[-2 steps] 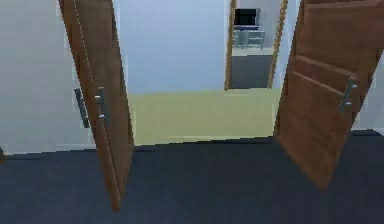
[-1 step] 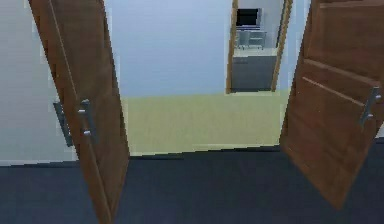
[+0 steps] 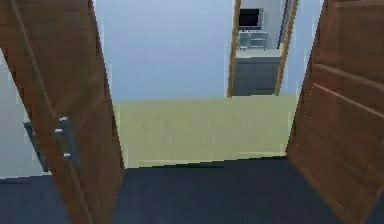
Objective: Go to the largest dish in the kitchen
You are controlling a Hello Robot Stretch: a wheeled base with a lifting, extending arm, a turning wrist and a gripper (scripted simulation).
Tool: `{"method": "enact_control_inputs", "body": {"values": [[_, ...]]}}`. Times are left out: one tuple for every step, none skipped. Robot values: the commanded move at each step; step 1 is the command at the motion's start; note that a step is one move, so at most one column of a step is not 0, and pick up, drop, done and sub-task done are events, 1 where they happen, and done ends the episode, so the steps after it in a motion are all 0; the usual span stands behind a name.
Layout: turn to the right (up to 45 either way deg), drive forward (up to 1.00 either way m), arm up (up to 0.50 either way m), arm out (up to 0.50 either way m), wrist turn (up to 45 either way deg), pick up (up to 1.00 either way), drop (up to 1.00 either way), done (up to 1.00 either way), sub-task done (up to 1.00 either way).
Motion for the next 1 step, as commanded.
{"method": "enact_control_inputs", "body": {"values": [[15.0,0.00,0.00,0.00,0.0,0.00,0.00,0.00,0.00]]}}
